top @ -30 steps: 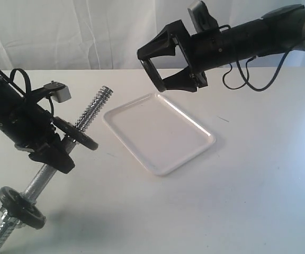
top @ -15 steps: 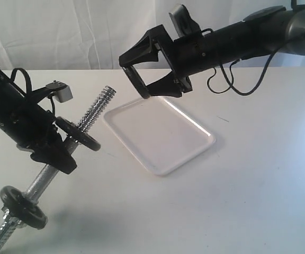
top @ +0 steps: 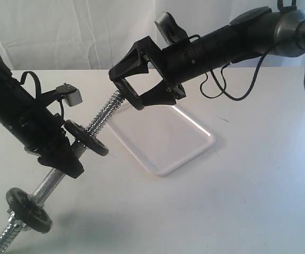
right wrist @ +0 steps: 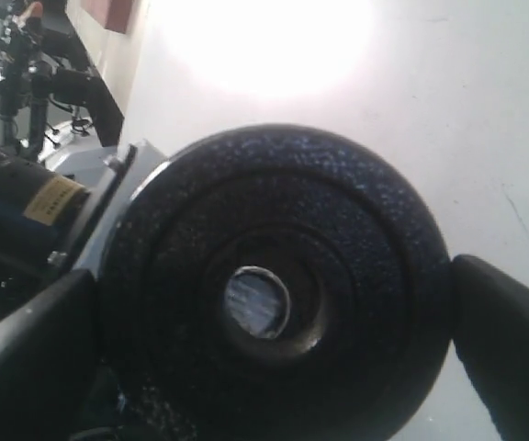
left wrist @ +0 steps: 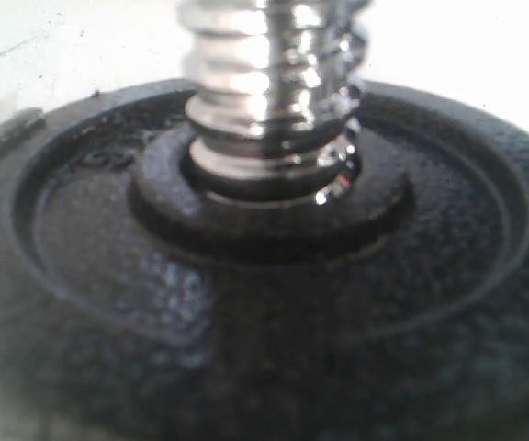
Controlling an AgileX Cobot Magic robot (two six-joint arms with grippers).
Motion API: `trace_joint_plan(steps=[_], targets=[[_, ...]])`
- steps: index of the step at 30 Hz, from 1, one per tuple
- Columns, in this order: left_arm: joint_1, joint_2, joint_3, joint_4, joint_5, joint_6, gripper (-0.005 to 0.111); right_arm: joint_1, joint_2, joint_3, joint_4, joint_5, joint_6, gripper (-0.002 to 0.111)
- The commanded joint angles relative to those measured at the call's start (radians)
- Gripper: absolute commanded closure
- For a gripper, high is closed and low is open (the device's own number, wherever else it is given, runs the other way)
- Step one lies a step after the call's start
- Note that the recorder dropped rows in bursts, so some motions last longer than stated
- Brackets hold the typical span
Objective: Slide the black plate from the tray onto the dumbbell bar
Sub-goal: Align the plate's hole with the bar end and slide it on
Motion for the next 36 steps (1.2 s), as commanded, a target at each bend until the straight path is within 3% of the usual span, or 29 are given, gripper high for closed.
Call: trace_joint_plan(steps=[1,36], targets=[[-0.001,-0.058,-0.017,-0.112,0.073,-0.005,0.107,0.001,-0.024,-0.003,0.025,0.024,0.007,0.108],[-0.001,-0.058,-0.017,-0.103,0.062,-0.008,0.107,0.01,-0.059,-0.001,0.034,0.024,0.005,0.108]])
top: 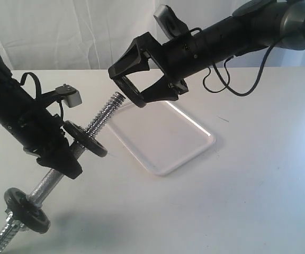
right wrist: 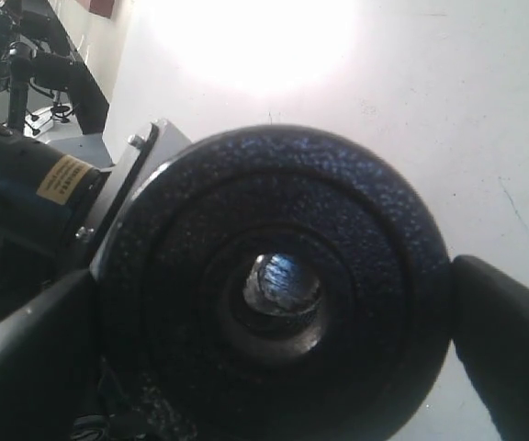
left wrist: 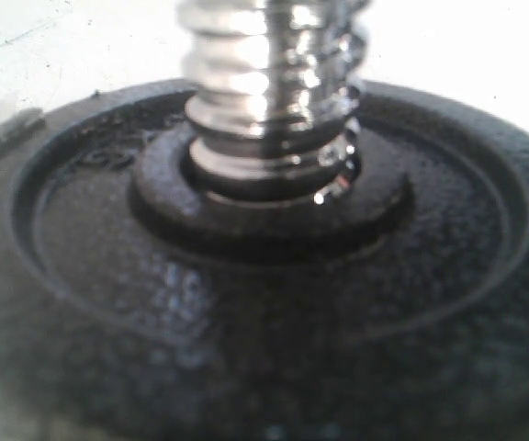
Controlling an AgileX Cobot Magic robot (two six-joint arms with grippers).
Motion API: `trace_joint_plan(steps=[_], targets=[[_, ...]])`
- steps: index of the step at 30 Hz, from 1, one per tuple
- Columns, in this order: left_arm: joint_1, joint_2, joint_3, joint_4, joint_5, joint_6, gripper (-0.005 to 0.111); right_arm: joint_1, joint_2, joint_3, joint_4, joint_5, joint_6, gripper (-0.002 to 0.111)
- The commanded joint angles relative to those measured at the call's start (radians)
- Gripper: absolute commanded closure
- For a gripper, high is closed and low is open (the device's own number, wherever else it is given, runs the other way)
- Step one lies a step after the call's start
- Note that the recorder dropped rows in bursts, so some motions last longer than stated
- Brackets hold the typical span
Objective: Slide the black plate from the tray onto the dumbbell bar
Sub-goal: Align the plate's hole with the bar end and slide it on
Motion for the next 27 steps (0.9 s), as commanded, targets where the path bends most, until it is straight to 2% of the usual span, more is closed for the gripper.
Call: trace_joint_plan(steps=[1,8,27], targets=[[-0.001,-0.058,-0.017,-0.12,0.067,0.002,0.107,0.008,-0.015,-0.001,0.077,0.024,-0.005,0.108],[-0.001,-0.058,-0.017,-0.12,0.067,0.002,0.107,0.048,-0.015,-0.001,0.068,0.024,-0.006,0.108],[-0.001,-0.058,-0.017,-0.12,0.073,0.002,0.107,0.048,-0.015,-0.001,-0.003,0.024,-0.009,0.108]])
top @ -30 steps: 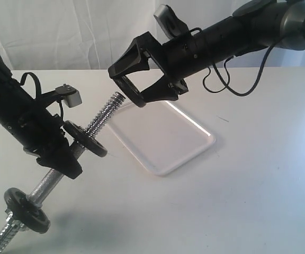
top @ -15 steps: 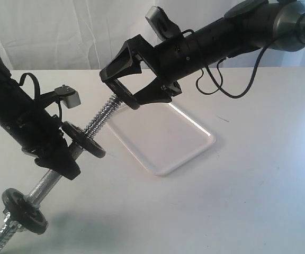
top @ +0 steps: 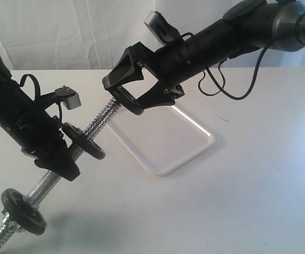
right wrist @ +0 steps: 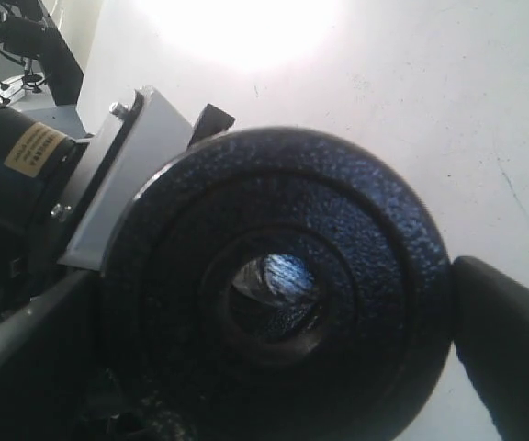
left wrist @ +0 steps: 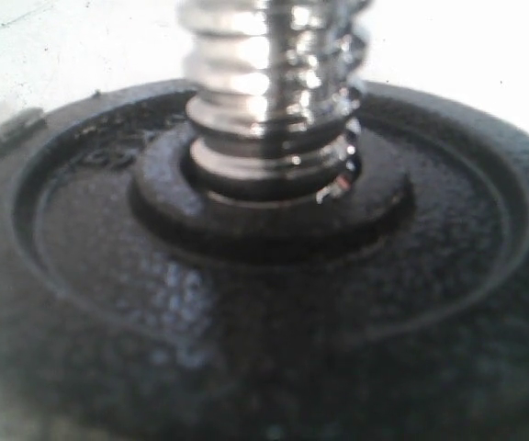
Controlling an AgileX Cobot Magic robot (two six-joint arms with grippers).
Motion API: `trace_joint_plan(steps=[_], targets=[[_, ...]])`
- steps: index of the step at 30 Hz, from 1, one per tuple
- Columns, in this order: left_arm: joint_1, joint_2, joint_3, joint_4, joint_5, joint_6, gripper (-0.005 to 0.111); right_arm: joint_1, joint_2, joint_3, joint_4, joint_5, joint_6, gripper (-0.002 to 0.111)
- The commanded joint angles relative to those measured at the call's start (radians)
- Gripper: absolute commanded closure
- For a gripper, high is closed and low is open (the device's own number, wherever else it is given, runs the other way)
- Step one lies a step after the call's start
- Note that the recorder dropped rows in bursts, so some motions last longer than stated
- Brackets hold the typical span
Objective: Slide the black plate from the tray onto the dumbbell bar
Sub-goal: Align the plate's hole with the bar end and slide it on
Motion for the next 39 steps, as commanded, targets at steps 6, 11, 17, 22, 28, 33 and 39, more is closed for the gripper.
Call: trace_joint_plan(steps=[6,11,17,22,28,33,39], targets=[[-0.001,-0.058,-0.021,-0.139,0.067,0.002,0.107,0.007,-0.015,-0.001,0.059,0.03,-0.013,0.108],[-0.001,-0.058,-0.021,-0.139,0.067,0.002,0.107,0.007,-0.015,-0.001,0.09,0.029,-0.031,0.108],[-0.001,-0.058,-0.021,-0.139,0.067,0.002,0.107,0.007,-0.015,-0.001,0.114,0.025,-0.035,0.108],[-0.001,-0.058,-0.021,-0.139,0.069,0.002,0.107,0.007,-0.015,-0.001,0.117,0.005,-0.035,0.108],[-0.001,-0.058,-0.021,-0.139,0.069,0.002,0.107,0.007,-0.015,-0.001,0.131,-0.009,-0.037,0.108],[-0.001,-0.058,-0.021,-0.139,0.067,0.002,0.107,0.007,-0.015,-0.001,0.149,0.002,-0.051,0.108],[-0.001,-0.058,-0.021,-0.139,0.067,0.002,0.107,0.007,-0.015,-0.001,0.14,0.03,-0.053,0.108]])
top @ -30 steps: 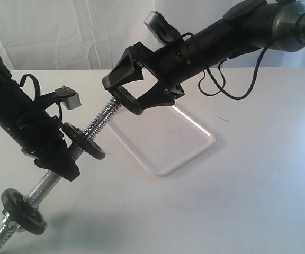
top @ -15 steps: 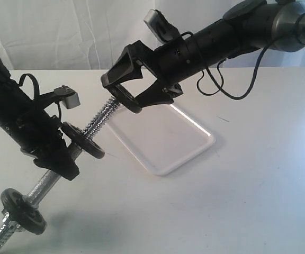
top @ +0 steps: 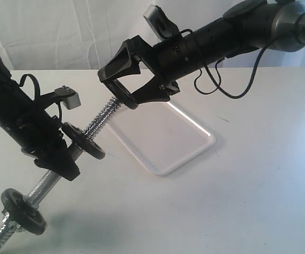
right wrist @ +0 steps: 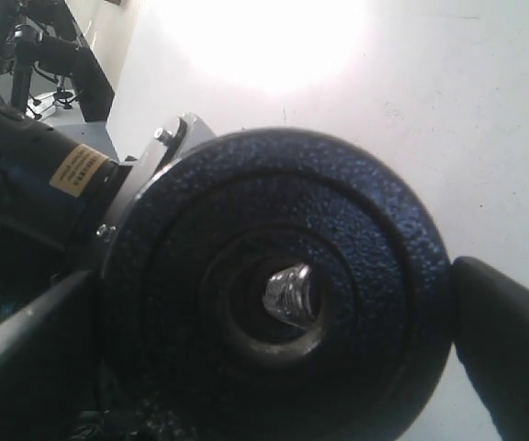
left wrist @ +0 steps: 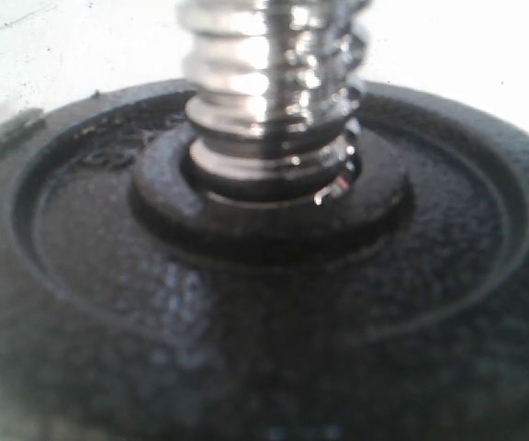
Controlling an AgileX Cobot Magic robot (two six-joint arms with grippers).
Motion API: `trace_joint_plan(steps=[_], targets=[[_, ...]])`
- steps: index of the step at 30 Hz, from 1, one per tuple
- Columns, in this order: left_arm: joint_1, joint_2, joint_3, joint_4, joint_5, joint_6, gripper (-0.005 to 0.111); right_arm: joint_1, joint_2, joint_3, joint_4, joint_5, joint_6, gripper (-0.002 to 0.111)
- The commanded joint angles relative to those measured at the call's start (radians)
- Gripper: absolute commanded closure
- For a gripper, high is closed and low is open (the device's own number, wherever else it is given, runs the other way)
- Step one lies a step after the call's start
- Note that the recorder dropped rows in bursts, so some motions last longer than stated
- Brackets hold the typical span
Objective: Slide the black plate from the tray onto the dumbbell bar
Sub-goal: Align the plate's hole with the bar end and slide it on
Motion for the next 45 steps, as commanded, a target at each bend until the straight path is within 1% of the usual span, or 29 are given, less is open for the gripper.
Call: trace_joint_plan(steps=[1,5,23,34,45], targets=[[-0.001,-0.056,-0.021,-0.139,0.069,0.002,0.107,0.005,-0.015,-0.001,0.065,0.041,-0.017,0.108],[-0.001,-0.056,-0.021,-0.137,0.069,0.002,0.107,0.005,-0.015,-0.001,0.025,0.041,-0.017,0.108],[-0.001,-0.056,-0.021,-0.137,0.069,0.002,0.107,0.005,0.014,-0.001,0.008,0.024,-0.017,0.108],[-0.001,-0.056,-0.021,-0.135,0.058,0.002,0.107,0.005,0.045,-0.003,0.077,0.041,-0.036,0.108],[-0.001,-0.056,-0.021,-0.135,0.053,0.002,0.107,0.016,0.045,-0.003,0.096,0.041,-0.044,0.108]])
